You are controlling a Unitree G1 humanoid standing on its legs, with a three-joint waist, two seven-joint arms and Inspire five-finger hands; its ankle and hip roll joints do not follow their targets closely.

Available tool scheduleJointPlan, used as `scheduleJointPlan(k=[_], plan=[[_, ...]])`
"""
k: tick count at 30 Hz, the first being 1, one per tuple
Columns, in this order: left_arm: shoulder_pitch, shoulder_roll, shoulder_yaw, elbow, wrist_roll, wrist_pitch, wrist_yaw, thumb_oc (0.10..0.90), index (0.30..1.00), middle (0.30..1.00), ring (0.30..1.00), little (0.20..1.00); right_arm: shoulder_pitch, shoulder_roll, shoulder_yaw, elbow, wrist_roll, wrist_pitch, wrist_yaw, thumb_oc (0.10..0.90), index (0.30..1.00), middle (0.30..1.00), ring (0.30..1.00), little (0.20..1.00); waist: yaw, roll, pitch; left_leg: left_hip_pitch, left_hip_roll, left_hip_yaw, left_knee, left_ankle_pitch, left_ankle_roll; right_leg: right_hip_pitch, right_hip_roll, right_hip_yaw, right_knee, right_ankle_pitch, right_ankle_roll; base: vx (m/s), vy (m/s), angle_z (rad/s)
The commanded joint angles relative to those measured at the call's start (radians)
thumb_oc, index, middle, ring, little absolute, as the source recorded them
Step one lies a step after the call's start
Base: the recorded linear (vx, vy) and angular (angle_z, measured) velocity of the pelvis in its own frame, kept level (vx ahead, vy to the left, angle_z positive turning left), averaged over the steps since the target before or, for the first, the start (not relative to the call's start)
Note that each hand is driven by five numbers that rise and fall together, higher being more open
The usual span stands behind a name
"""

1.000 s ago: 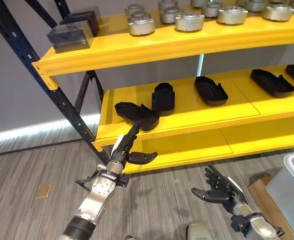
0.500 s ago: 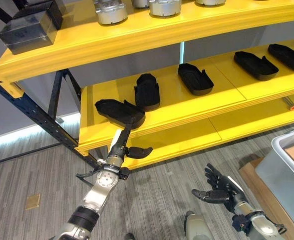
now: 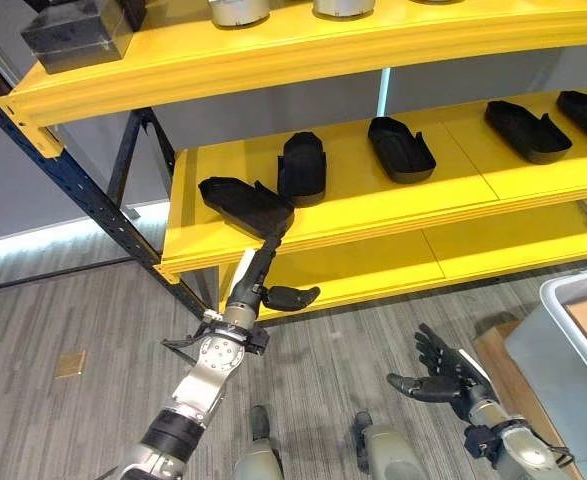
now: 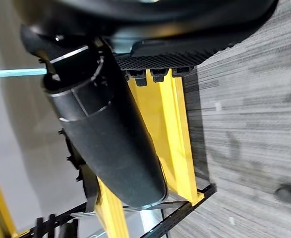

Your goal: Move parts from the plastic box to the shelf.

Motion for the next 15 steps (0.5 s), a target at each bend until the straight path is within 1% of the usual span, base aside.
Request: scheduleJointPlan(k=[1, 2, 4, 5, 6, 10, 15], plan=[[0.012, 0.051, 0.079, -0.147, -0.017, -0.119, 0.02, 0.9, 1.0, 1.0, 1.0, 1.0, 0.019, 0.008, -0.009, -0.094, -0.008, -0.08, 0.031, 0.9, 1.0, 1.0, 1.0, 1.0, -0.016, -0.066, -0.122, -0.102, 0.015, -0.025, -0.003, 0.141, -0.015, 0.235, -0.102, -0.001, -0.149, -0.063, 0.045, 0.16, 0.144, -0.44], [0.015, 0.058, 0.087, -0.165, -0.012, -0.12, 0.02, 0.9, 1.0, 1.0, 1.0, 1.0, 0.021, 0.013, -0.008, -0.092, -0.011, -0.078, 0.033, 0.9, 1.0, 1.0, 1.0, 1.0, -0.013, -0.073, -0.127, -0.112, 0.011, -0.017, 0.032, 0.121, -0.013, 0.244, -0.116, 0.005, -0.166, -0.057, 0.054, 0.14, 0.141, -0.03], [0.027, 0.066, 0.093, -0.185, -0.01, -0.123, 0.015, 0.9, 1.0, 1.0, 1.0, 1.0, 0.023, 0.016, -0.002, -0.091, -0.015, -0.072, 0.039, 0.9, 1.0, 1.0, 1.0, 1.0, -0.007, -0.085, -0.135, -0.118, 0.001, -0.008, 0.06, 0.094, -0.006, 0.258, -0.137, 0.015, -0.194, -0.044, 0.068, 0.12, 0.126, -0.1], [0.028, 0.072, 0.092, -0.193, -0.008, -0.124, 0.013, 0.9, 1.0, 1.0, 1.0, 1.0, 0.024, 0.016, -0.002, -0.093, -0.015, -0.069, 0.041, 0.9, 1.0, 1.0, 1.0, 1.0, -0.006, -0.089, -0.136, -0.122, 0.0, -0.001, 0.073, 0.089, -0.006, 0.261, -0.143, 0.015, -0.203, -0.04, 0.071, 0.11, 0.108, -0.18], [0.028, 0.08, 0.094, -0.21, -0.014, -0.129, 0.011, 0.9, 1.0, 1.0, 1.0, 1.0, 0.027, 0.02, -0.003, -0.094, -0.016, -0.069, 0.045, 0.9, 1.0, 1.0, 1.0, 1.0, -0.003, -0.101, -0.137, -0.14, -0.002, 0.006, 0.103, 0.075, -0.006, 0.264, -0.152, 0.015, -0.219, -0.03, 0.076, 0.09, 0.074, -0.16], [0.035, 0.086, 0.089, -0.235, -0.027, -0.129, 0.001, 0.9, 1.0, 1.0, 1.0, 1.0, 0.027, 0.021, -0.002, -0.095, -0.017, -0.067, 0.045, 0.9, 1.0, 1.0, 1.0, 1.0, 0.001, -0.113, -0.139, -0.154, 0.0, 0.012, 0.124, 0.063, -0.006, 0.271, -0.159, 0.013, -0.247, -0.021, 0.082, 0.05, 0.035, -0.06], [0.041, 0.083, 0.053, -0.254, -0.047, -0.127, -0.027, 0.9, 1.0, 1.0, 1.0, 1.0, 0.027, 0.02, 0.002, -0.102, -0.019, -0.066, 0.044, 0.9, 1.0, 1.0, 1.0, 1.0, 0.003, -0.129, -0.139, -0.157, 0.003, 0.017, 0.127, 0.059, -0.009, 0.28, -0.159, 0.008, -0.273, -0.01, 0.087, 0.04, 0.006, 0.03]])
